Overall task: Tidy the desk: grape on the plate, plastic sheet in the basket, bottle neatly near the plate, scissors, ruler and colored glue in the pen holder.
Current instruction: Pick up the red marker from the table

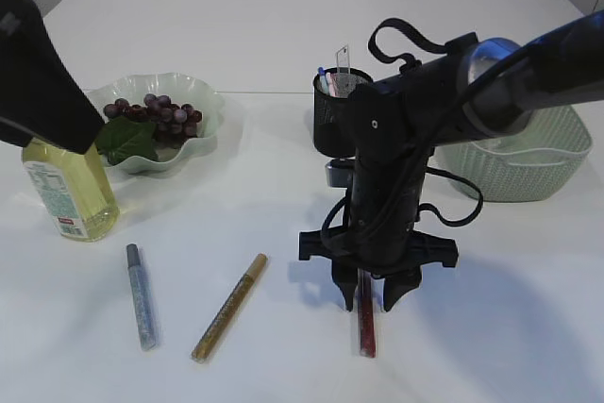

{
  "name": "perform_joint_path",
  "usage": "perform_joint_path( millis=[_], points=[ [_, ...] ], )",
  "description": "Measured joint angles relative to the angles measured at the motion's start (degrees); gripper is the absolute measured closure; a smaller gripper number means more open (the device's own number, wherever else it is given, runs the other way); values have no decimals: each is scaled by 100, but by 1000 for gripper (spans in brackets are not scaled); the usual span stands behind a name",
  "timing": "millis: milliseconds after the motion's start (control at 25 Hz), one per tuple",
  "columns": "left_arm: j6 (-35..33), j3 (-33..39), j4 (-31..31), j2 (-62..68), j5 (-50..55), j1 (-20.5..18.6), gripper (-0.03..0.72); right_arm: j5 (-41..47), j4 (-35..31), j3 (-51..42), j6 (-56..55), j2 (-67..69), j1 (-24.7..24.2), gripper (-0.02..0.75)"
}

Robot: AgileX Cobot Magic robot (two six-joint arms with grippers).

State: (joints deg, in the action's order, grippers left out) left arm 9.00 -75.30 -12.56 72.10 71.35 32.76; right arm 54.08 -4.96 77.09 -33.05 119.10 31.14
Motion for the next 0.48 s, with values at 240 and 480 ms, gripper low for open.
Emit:
perform_joint_path(
  millis=[240, 480],
  points=[
    [0, 0, 0, 0, 0, 0, 253, 22, -33, 0, 0, 71, 0, 379],
    [0, 0, 10, 0, 0, 0, 253, 79, -33, 6, 0, 107, 0, 379]
  ],
)
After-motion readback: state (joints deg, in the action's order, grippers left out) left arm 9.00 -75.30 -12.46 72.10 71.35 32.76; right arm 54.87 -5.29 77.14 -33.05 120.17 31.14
